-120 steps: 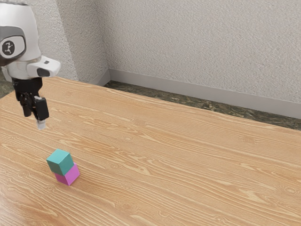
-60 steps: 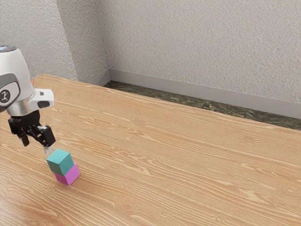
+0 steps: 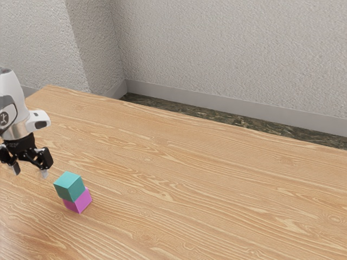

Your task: Pick up the blue block with one arm, and put the blue block on the table with one arm

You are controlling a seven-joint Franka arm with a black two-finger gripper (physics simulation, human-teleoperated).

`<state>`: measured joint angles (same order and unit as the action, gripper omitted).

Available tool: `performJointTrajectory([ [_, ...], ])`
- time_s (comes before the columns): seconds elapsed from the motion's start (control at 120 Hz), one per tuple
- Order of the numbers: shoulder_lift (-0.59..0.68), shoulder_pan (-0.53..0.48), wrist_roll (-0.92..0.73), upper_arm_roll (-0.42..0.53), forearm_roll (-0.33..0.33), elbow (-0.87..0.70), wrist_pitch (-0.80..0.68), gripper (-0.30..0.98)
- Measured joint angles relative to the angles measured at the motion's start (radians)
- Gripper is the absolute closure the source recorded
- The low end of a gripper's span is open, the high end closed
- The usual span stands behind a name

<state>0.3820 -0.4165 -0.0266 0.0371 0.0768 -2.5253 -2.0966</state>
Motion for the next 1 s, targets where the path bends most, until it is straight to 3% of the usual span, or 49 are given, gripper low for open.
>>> performJointTrajectory([
  [0.233,-0.177,0.069,-0.019,0.004,0.006,0.136,-0.104,0.0],
  [0.383,-0.186,0.125,-0.027,0.01,-0.022,0.14,-0.138,0.0],
  [1.0,-0.207,0.128,-0.022,0.019,-0.048,0.015,-0.272,0.0],
])
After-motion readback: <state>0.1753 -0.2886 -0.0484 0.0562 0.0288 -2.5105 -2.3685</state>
